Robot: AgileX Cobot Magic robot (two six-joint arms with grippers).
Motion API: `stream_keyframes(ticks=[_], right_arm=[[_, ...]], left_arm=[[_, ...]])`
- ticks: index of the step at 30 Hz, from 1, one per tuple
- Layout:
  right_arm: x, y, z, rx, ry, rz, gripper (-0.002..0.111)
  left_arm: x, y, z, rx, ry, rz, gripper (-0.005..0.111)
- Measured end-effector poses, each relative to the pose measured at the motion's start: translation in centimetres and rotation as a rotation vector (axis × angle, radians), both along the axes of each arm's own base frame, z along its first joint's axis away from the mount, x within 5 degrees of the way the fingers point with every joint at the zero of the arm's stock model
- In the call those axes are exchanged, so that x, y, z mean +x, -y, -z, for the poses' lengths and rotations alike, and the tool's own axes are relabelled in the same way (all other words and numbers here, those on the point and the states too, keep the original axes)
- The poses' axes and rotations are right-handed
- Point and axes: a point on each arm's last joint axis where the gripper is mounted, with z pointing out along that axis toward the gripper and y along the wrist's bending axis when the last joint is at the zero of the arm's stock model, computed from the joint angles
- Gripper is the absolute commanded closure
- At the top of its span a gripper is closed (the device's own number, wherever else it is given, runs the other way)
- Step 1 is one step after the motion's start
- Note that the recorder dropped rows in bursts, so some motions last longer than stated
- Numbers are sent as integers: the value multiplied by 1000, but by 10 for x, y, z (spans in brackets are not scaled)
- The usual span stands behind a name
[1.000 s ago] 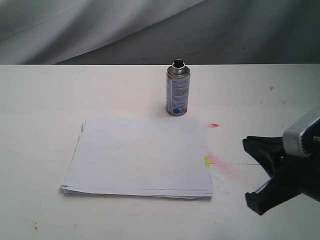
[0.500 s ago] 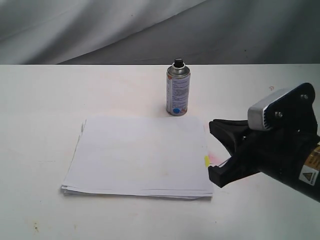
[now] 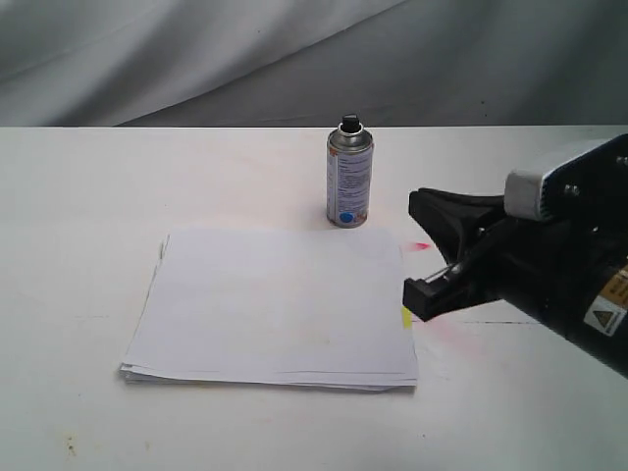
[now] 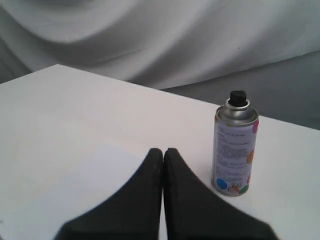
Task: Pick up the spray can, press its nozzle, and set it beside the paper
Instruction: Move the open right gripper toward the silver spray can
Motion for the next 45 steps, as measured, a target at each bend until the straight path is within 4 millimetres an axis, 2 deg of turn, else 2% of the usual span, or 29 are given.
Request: stream_keyframes(ticks=[4,8,13,19,25,31,36,38,40,45], right_arm=[[18,-8,0,-36,31,36,108],[45,-18,9,-98,45,74,108],[84,-17,36,-148,10,144,108],[111,-11,72,-130,23,143,108],[139,-21,98,-96,19,95,108],[152,-28,119,-113,-1,80,108],[152,-28,123,-114,-14,79,107],[152,-29,123,-116,-13,75,102],[151,-29,123,-122,-15,66,91],[150,-30,126,-144,-36,51,51]], left_arm=[[0,0,0,0,0,0,107],[0,0,0,0,0,0,107],[0,0,0,0,0,0,107],[0,0,0,0,0,0,107],[0,0,0,0,0,0,107],[0,0,0,0,0,0,107],[0,0,0,0,0,0,107],[0,0,0,0,0,0,107],[0,0,0,0,0,0,107],[0,0,0,0,0,0,107]])
